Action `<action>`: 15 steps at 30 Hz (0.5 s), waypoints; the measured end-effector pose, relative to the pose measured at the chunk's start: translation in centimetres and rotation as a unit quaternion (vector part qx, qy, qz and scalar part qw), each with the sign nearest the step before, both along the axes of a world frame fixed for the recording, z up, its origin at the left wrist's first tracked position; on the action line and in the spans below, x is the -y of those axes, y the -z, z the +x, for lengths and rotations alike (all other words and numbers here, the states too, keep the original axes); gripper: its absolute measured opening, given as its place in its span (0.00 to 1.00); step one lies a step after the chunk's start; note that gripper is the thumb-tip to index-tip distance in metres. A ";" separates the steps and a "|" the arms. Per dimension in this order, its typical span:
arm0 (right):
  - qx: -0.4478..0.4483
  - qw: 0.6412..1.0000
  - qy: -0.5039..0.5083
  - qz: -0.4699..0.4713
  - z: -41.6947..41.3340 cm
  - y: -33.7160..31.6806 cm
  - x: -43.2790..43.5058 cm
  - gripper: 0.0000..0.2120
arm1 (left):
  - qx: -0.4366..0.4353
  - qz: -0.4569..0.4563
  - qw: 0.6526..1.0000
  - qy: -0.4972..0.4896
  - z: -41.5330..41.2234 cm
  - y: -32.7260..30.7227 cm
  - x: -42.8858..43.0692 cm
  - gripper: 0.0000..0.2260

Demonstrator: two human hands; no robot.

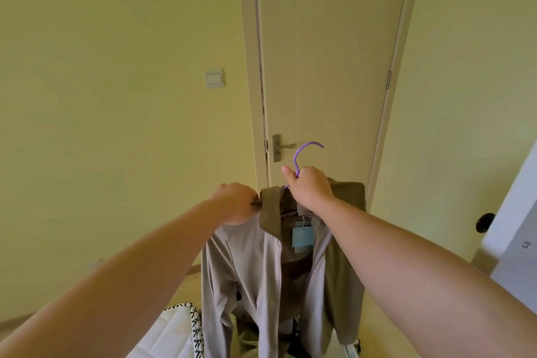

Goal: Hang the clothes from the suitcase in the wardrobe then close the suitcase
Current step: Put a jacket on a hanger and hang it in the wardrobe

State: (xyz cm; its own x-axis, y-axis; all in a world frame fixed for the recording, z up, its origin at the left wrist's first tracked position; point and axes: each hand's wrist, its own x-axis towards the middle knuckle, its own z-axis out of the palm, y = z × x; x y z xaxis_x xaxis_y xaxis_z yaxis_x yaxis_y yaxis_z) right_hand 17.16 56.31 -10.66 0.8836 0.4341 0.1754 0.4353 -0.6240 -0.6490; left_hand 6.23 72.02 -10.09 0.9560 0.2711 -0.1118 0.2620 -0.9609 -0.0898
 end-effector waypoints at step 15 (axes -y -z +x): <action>0.054 0.990 0.095 -0.089 0.2 -2.1 2.1 0.29 | 0.265 -0.015 0.961 -0.081 0.5 -2.0 -4.0 0.09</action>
